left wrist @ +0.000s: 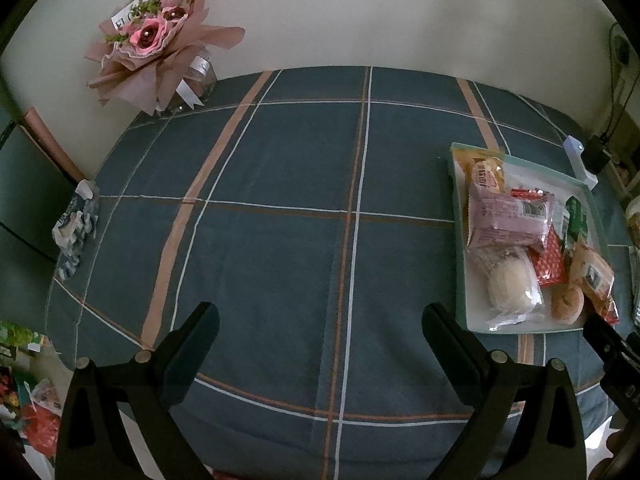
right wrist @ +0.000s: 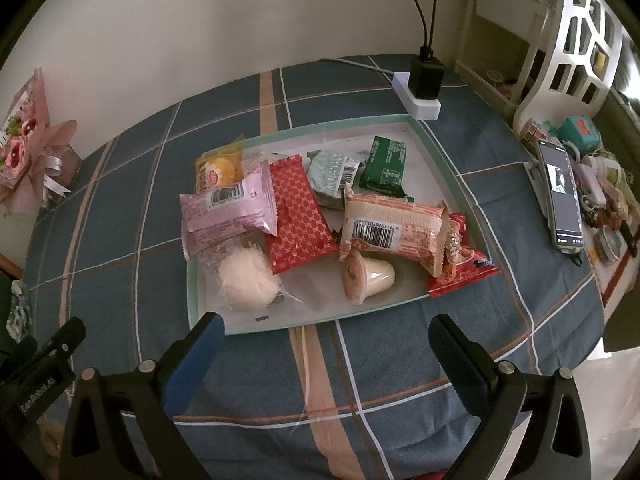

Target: Organize snacks

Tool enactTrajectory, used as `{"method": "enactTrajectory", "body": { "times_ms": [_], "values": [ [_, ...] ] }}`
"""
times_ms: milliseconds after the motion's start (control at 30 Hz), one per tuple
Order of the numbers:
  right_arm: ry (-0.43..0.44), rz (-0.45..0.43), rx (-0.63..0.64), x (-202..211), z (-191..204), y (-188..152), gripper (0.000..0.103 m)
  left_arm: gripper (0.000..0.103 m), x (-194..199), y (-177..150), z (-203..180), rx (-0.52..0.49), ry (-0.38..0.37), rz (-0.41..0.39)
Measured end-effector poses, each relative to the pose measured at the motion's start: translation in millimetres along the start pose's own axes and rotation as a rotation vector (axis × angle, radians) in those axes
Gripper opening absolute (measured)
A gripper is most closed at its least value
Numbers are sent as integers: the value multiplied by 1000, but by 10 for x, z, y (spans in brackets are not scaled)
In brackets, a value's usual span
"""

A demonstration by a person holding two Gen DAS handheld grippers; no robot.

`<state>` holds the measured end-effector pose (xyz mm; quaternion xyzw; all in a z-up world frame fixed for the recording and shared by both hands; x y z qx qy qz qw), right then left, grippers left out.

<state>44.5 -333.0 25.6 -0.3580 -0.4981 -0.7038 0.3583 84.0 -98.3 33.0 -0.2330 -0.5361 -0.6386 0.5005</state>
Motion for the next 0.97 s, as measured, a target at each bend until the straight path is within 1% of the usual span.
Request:
{"method": "enactTrajectory", "body": {
  "times_ms": [767,967],
  "values": [
    [-1,8,7,-25,-11,-6,103,101,-10,0,-10,1,2,-1],
    [1,8,8,-29,-16,-5,103,101,14,-11,4,0,-7,-16]
  ]
}}
Point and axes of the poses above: each gripper's, at about its wrist camera, not at the fingertips, and x roughly against the way its jaws point, z to its left, y to its top, the point moved 5 cm from there along -x, roughly the way its jaws point, and after that the axes turned 12 degrees about y, right-handed, at the moved point
